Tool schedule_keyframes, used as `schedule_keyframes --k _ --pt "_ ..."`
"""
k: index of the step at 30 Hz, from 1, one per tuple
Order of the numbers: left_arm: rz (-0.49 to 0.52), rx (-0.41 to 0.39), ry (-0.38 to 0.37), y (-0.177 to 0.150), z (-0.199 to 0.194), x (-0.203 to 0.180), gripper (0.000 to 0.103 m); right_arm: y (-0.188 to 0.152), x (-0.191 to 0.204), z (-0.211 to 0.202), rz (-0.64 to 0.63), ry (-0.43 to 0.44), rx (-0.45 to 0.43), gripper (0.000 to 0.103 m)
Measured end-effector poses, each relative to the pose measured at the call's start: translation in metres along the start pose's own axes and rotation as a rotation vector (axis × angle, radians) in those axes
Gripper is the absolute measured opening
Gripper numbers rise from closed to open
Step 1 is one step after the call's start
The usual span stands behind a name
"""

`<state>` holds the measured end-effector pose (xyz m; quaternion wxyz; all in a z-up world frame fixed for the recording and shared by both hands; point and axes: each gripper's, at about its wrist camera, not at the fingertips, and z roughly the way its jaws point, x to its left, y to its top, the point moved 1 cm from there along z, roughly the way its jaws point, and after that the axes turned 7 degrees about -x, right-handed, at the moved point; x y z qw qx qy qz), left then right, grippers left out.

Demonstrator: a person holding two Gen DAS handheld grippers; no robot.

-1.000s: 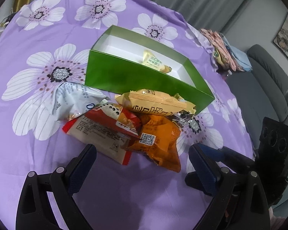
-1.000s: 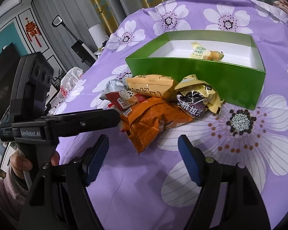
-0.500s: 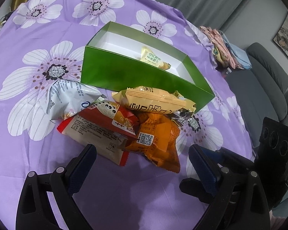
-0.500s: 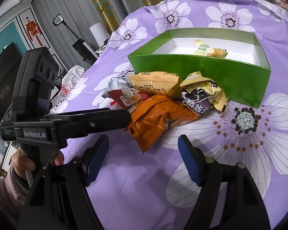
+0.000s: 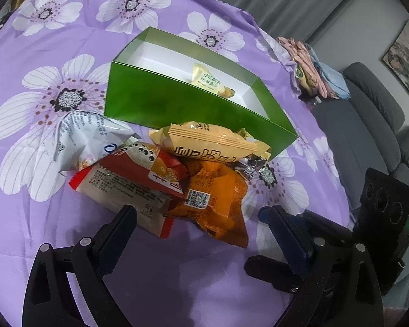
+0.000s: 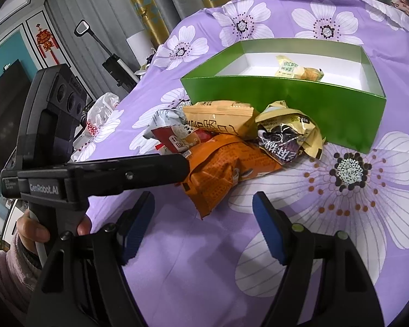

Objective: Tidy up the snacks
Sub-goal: 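Withdraw both tools from the box toward the remaining snack pile, then grasp the orange bag with the right gripper and lift it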

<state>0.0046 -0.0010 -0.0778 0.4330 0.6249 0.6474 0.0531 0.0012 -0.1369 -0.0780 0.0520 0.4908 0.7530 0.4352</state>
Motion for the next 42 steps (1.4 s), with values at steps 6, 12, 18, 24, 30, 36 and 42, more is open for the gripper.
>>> schedule_keyframes --k 6,12,18,24,30,36,42 --pt "-0.012 0.023 -0.030 0.002 0.006 -0.002 0.096 0.001 0.002 0.006 -0.013 0.003 0.001 0.075" --pt "0.022 0.051 -0.064 -0.003 0.011 -0.014 0.096 -0.001 0.000 0.005 -0.012 0.012 0.010 0.075" --pt "0.011 0.030 -0.021 0.001 0.008 -0.005 0.096 -0.001 -0.005 0.003 0.003 0.011 0.007 0.075" --pt "0.017 0.054 -0.061 0.011 0.018 -0.007 0.096 -0.002 -0.005 0.007 0.001 0.012 0.011 0.075" --pt "0.033 0.114 -0.110 0.002 0.027 -0.018 0.092 -0.003 -0.011 0.004 -0.002 -0.002 0.023 0.075" --pt "0.020 0.133 -0.166 0.003 0.031 -0.028 0.086 -0.005 -0.021 0.000 0.023 0.006 0.024 0.074" --pt "-0.024 0.159 -0.138 0.005 0.042 -0.023 0.066 -0.004 -0.027 0.008 0.068 0.038 0.036 0.059"
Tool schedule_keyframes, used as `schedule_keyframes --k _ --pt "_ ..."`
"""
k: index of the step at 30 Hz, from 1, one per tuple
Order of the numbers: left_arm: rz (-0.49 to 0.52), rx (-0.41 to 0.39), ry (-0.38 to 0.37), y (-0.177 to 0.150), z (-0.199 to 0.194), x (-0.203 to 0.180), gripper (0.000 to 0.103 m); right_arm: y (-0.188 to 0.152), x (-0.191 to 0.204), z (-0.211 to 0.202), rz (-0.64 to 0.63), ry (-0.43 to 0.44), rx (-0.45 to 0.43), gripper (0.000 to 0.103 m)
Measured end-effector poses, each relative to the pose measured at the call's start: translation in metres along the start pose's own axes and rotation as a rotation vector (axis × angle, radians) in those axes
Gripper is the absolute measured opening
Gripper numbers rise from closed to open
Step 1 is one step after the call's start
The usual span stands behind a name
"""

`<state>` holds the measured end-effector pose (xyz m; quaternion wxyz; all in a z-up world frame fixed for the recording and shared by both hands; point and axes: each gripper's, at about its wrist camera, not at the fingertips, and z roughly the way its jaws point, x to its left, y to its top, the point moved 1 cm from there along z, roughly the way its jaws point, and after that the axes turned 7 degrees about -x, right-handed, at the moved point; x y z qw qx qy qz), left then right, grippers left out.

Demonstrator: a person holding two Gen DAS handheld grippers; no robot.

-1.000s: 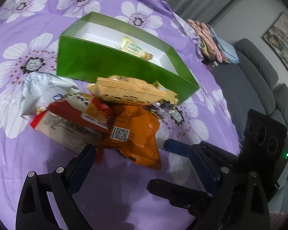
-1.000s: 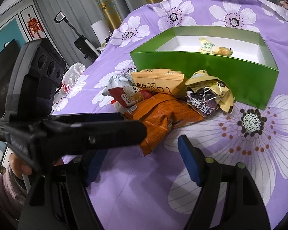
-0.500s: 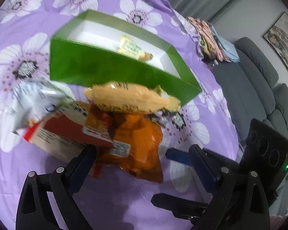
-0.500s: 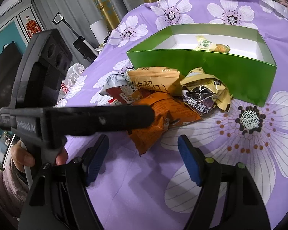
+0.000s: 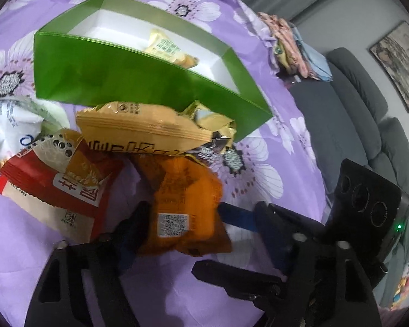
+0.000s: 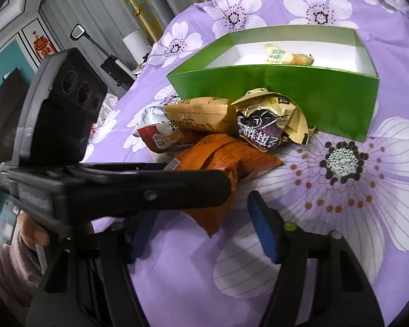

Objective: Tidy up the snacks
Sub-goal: 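Grasp the orange bag with the right gripper and lift it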

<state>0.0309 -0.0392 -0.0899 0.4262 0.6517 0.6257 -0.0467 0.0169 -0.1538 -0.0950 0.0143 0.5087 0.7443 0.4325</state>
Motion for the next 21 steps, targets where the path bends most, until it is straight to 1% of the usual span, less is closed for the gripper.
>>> schedule_keyframes --k 1,2,3,4,6,9,11,17,21 --pt "-0.005 0.003 0.010 0.000 0.001 0.002 0.062 -0.001 -0.001 0.002 0.008 0.001 0.005 0.054" --pt "-0.011 0.008 0.022 -0.001 0.003 0.004 0.056 -0.001 -0.003 0.004 0.018 0.007 0.010 0.053" --pt "-0.018 0.009 0.035 -0.001 0.003 0.007 0.052 -0.002 -0.003 0.006 0.026 0.022 0.009 0.049" --pt "-0.024 0.009 0.036 -0.002 0.003 0.009 0.052 -0.003 -0.002 0.005 0.023 0.023 0.007 0.046" --pt "-0.040 0.001 0.024 -0.003 0.002 0.012 0.051 -0.002 0.000 0.005 0.005 0.021 -0.004 0.045" --pt "-0.010 -0.011 0.039 -0.005 0.000 0.007 0.050 -0.003 0.003 0.002 -0.008 0.028 -0.012 0.038" --pt "0.016 -0.021 0.049 -0.006 -0.003 0.001 0.050 -0.003 0.005 -0.001 -0.019 0.029 -0.019 0.037" --pt "0.041 -0.057 0.036 -0.013 -0.022 -0.015 0.050 -0.003 0.019 -0.022 -0.063 0.042 -0.041 0.036" --pt "0.065 -0.086 0.038 -0.010 -0.038 -0.027 0.050 0.002 0.032 -0.036 -0.105 0.042 -0.077 0.036"
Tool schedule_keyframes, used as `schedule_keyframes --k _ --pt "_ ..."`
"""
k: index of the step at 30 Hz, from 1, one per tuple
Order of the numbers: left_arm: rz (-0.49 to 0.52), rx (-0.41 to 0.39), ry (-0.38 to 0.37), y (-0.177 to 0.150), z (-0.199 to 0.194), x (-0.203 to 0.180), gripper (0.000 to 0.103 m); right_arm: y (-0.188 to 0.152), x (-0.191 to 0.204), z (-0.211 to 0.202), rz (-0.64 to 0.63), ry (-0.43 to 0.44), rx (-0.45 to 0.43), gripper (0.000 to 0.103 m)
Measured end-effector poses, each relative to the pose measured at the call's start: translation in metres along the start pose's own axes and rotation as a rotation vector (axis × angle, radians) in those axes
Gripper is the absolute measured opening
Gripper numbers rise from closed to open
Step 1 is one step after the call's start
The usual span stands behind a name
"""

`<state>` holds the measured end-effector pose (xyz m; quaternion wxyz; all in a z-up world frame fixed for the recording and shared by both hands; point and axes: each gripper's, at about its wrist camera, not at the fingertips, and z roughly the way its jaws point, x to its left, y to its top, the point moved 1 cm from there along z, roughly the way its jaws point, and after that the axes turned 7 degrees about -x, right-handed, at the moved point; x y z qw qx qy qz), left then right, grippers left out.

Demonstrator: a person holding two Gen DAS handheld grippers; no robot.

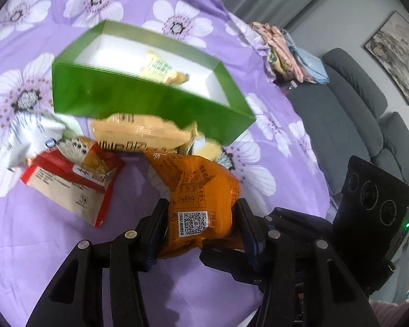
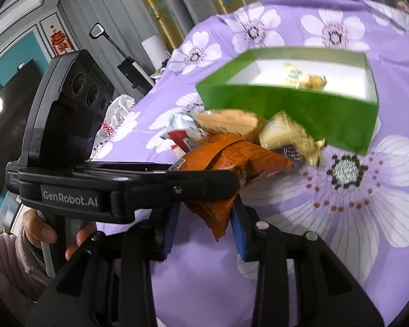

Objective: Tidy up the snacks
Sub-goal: 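Grasp the orange bag with the right gripper and lift it, then lower the orange bag into the green box and open the right gripper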

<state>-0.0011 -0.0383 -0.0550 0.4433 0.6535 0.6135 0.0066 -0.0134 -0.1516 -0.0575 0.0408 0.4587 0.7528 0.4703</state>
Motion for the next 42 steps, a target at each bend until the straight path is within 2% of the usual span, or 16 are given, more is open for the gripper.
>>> schedule_keyframes --k 10,22,29,38,42 --pt "0.081 -0.072 0.013 0.039 -0.013 -0.025 0.050 0.039 -0.002 -0.016 -0.046 -0.016 -0.116 0.036" --pt "0.086 -0.123 -0.020 0.106 0.018 -0.028 0.050 0.096 -0.039 -0.003 -0.090 -0.078 -0.191 0.037" --pt "0.059 -0.111 -0.002 0.128 0.047 -0.014 0.050 0.109 -0.064 0.017 -0.074 -0.096 -0.160 0.037" --pt "-0.001 -0.061 0.022 0.130 0.077 0.012 0.050 0.107 -0.082 0.046 -0.032 -0.122 -0.076 0.038" --pt "-0.041 -0.058 0.044 0.131 0.083 0.021 0.050 0.107 -0.079 0.056 -0.045 -0.166 -0.039 0.043"
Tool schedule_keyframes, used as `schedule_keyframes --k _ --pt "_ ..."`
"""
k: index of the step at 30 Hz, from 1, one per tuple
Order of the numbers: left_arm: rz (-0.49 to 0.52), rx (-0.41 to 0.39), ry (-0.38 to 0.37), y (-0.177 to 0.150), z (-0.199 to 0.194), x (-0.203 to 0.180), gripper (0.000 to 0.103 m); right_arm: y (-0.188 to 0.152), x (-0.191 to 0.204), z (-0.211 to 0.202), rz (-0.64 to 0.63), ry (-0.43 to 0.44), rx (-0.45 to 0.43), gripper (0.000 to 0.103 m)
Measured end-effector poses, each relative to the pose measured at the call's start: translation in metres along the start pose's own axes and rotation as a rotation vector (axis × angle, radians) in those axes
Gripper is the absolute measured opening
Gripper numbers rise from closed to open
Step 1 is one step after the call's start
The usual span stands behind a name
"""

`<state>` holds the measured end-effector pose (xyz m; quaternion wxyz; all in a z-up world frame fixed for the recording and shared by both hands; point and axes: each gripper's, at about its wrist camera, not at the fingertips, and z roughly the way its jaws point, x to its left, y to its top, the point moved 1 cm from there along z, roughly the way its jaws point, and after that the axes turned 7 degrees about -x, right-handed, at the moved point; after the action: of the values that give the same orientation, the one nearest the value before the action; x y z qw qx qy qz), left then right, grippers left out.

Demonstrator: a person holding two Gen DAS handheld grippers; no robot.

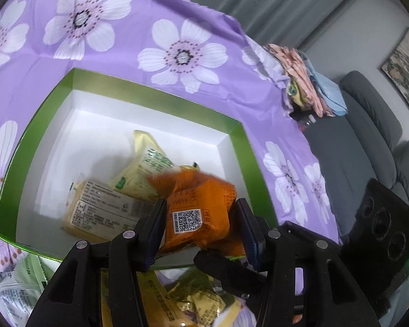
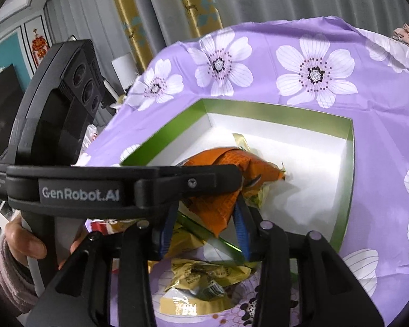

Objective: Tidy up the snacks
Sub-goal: 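Lower the orange bag into the green box and open the right gripper, then move the right gripper back to the yellow bag beside the box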

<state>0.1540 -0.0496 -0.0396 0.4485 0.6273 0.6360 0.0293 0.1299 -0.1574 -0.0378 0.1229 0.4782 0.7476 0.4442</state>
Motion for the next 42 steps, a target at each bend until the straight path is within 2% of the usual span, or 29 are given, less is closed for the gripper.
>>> schedule_keyframes --k 2,4,6,7,13,17,19,22,29,33,35,38,42 --pt "-0.022 -0.006 0.020 0.002 0.000 0.005 0.053 0.000 0.001 0.002 -0.012 -0.044 0.008 0.049" --pt "-0.031 -0.019 0.027 0.004 -0.005 0.006 0.063 0.000 0.000 -0.002 -0.013 -0.072 -0.003 0.065" --pt "-0.028 -0.048 0.029 0.006 -0.015 0.008 0.078 0.001 -0.004 -0.010 0.000 -0.071 -0.027 0.072" --pt "-0.024 -0.068 0.032 0.006 -0.023 0.008 0.079 0.000 -0.005 -0.015 0.004 -0.073 -0.039 0.073" --pt "-0.024 -0.143 0.077 0.005 -0.065 0.021 0.082 -0.008 -0.014 -0.048 0.055 -0.088 -0.084 0.074" --pt "-0.034 -0.216 0.131 -0.002 -0.102 0.035 0.096 -0.018 -0.014 -0.069 0.082 -0.086 -0.109 0.075" --pt "-0.043 -0.239 0.162 -0.009 -0.118 0.043 0.096 -0.023 -0.012 -0.078 0.092 -0.077 -0.120 0.077" --pt "-0.076 -0.252 0.239 -0.026 -0.135 0.061 0.096 -0.034 -0.004 -0.087 0.103 -0.055 -0.126 0.078" --pt "-0.160 -0.249 0.290 -0.067 -0.152 0.097 0.096 -0.064 0.019 -0.086 0.110 0.010 -0.057 0.078" --pt "-0.216 -0.240 0.240 -0.082 -0.153 0.115 0.096 -0.078 0.031 -0.078 0.101 0.033 -0.006 0.078" --pt "-0.209 -0.237 0.209 -0.086 -0.152 0.115 0.096 -0.081 0.034 -0.075 0.095 0.032 0.002 0.078" --pt "-0.147 -0.241 0.128 -0.089 -0.152 0.099 0.096 -0.083 0.034 -0.071 0.089 0.011 0.011 0.078" --pt "-0.040 -0.199 0.069 -0.094 -0.139 0.068 0.096 -0.086 0.030 -0.067 0.082 -0.025 0.018 0.078"
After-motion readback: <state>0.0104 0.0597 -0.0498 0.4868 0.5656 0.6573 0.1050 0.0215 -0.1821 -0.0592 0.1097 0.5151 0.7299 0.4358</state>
